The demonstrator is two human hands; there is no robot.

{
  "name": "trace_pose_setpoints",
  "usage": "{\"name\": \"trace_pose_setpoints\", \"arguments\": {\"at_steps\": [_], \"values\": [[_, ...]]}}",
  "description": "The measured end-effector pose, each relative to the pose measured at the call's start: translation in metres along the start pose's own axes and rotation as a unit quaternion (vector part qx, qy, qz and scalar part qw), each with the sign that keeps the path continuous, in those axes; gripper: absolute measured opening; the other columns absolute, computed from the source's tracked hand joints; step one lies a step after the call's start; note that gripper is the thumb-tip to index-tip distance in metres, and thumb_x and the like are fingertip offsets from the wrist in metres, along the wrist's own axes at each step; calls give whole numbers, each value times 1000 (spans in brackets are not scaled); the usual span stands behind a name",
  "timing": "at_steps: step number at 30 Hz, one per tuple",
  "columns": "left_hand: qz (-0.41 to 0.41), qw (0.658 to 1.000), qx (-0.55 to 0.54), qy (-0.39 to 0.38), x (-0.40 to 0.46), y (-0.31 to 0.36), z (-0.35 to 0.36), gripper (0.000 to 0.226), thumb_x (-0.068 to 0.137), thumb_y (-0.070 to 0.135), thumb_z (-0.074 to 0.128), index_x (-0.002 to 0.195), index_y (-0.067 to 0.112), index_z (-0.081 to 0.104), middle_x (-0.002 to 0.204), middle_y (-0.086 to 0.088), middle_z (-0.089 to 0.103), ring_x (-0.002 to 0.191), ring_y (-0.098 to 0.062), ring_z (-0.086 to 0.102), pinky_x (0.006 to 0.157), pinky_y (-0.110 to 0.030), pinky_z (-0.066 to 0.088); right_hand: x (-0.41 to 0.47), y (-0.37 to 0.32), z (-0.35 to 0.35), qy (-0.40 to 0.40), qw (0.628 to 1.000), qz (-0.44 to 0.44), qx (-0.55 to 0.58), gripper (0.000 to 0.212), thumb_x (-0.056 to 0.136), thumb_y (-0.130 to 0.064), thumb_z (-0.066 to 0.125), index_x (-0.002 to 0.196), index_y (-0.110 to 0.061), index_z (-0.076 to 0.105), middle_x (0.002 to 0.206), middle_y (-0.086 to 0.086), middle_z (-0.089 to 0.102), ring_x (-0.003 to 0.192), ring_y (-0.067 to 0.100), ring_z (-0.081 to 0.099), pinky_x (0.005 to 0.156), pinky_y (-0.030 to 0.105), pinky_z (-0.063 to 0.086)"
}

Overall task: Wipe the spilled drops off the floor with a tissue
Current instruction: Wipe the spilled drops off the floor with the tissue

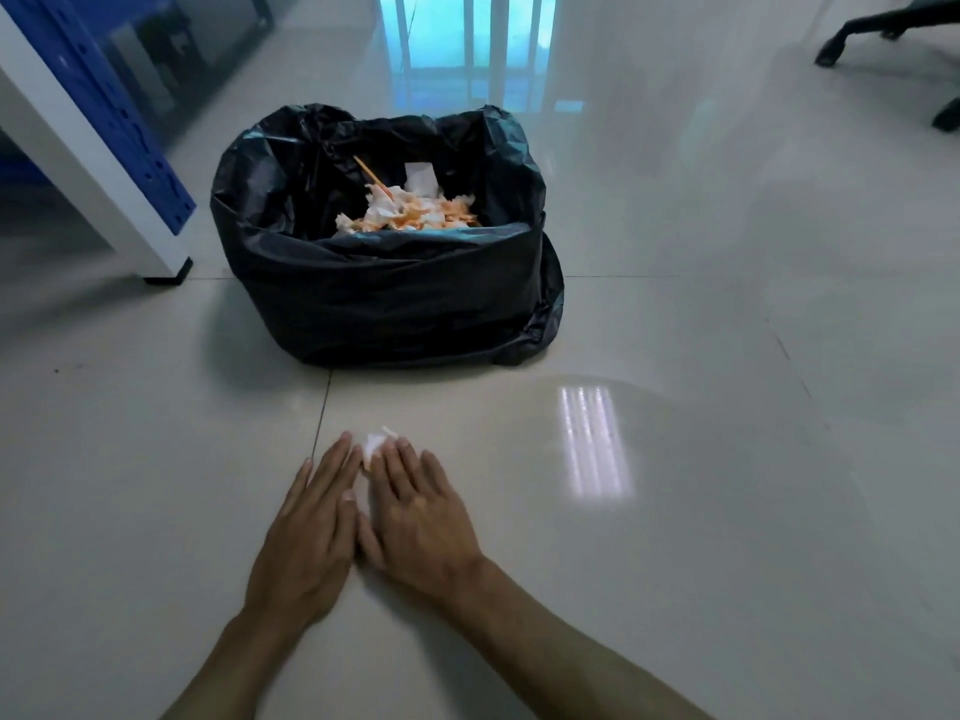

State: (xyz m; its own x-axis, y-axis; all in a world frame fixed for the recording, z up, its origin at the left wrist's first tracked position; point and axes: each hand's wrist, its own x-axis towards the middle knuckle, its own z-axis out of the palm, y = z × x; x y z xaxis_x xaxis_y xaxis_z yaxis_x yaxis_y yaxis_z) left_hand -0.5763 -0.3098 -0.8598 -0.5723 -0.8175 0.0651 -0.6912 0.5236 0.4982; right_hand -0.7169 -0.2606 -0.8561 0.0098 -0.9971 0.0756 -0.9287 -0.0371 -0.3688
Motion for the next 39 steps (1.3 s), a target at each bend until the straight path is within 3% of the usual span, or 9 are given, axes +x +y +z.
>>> {"name": "trace_pose_setpoints", "arguments": {"at_steps": [4, 13, 18, 22, 24, 28, 32, 35, 39], "values": [[-9, 1000, 10, -2, -2, -1, 0, 55, 101, 38, 11, 155, 29, 19, 163, 18, 12, 149, 6, 7, 122, -20, 1, -23, 44, -15, -10, 998, -18, -67, 65, 101, -45, 26, 152, -6, 33, 157, 13, 36, 147, 29, 28, 120, 57, 12], [-10, 999, 45, 1, -6, 2, 2, 58, 99, 43, 9, 155, 27, 16, 162, 18, 10, 148, 8, 4, 121, -18, -4, -127, 191, -98, -2, 947, 281, -153, 69, 94, -49, 19, 147, -14, 46, 154, 8, 43, 145, 35, 33, 115, 53, 8], [-2, 997, 71, -12, -8, 4, 7, 63, 99, 45, 6, 156, 20, 11, 164, 10, 10, 149, 5, 2, 122, -22, -3, -151, 171, -94, -2, 953, 261, -155, 63, 80, -30, 33, 130, -7, 64, 131, 12, 66, 126, 32, 58, 108, 53, 36], [-19, 997, 80, -12, -19, 11, 13, 63, 99, 43, 7, 156, 15, 9, 165, 4, 8, 151, -1, 0, 121, -20, -9, -163, 169, -100, -24, 970, 221, -99, 61, 91, -22, 35, 152, -17, 36, 156, 6, 40, 147, 31, 30, 115, 51, 25], [-22, 996, 83, -10, -24, 13, 15, 63, 99, 43, 6, 155, 14, 8, 165, 3, 6, 151, -2, -1, 120, -20, -10, -174, 178, -102, 3, 971, 223, -82, 60, 92, -24, 44, 151, -22, 38, 156, 4, 41, 146, 30, 33, 112, 50, 28], [-34, 997, 62, -17, -27, 15, 15, 67, 97, 52, 2, 156, 20, 3, 165, 8, 0, 150, 3, -7, 122, -23, -9, -189, 186, -103, 79, 973, 197, -91, 39, 92, -27, 57, 131, -28, 61, 137, -7, 62, 133, 25, 52, 105, 44, 33], [-44, 997, 65, -21, -30, 15, 18, 70, 96, 56, 1, 156, 20, 1, 165, 9, -1, 150, 2, -8, 123, -29, -5, -186, 189, -110, 110, 977, 151, -101, 30, 84, -11, 69, 109, -28, 71, 109, -10, 75, 109, 22, 67, 95, 34, 32], [-47, 996, 66, -25, -30, 14, 19, 72, 95, 58, -1, 156, 20, -1, 165, 8, -3, 150, 1, -8, 125, -36, 0, -176, 195, -123, 81, 982, 153, -72, 23, 79, -7, 69, 89, -27, 66, 76, -11, 67, 81, 20, 57, 75, 30, 40], [-49, 996, 68, -19, -29, 15, 19, 72, 95, 59, -2, 155, 21, -1, 165, 8, -3, 150, 1, -7, 125, -37, 1, -160, 205, -139, 17, 988, 151, 12, 17, 91, -8, 57, 97, -17, 70, 86, 1, 67, 84, 24, 54, 73, 32, 44]]}}
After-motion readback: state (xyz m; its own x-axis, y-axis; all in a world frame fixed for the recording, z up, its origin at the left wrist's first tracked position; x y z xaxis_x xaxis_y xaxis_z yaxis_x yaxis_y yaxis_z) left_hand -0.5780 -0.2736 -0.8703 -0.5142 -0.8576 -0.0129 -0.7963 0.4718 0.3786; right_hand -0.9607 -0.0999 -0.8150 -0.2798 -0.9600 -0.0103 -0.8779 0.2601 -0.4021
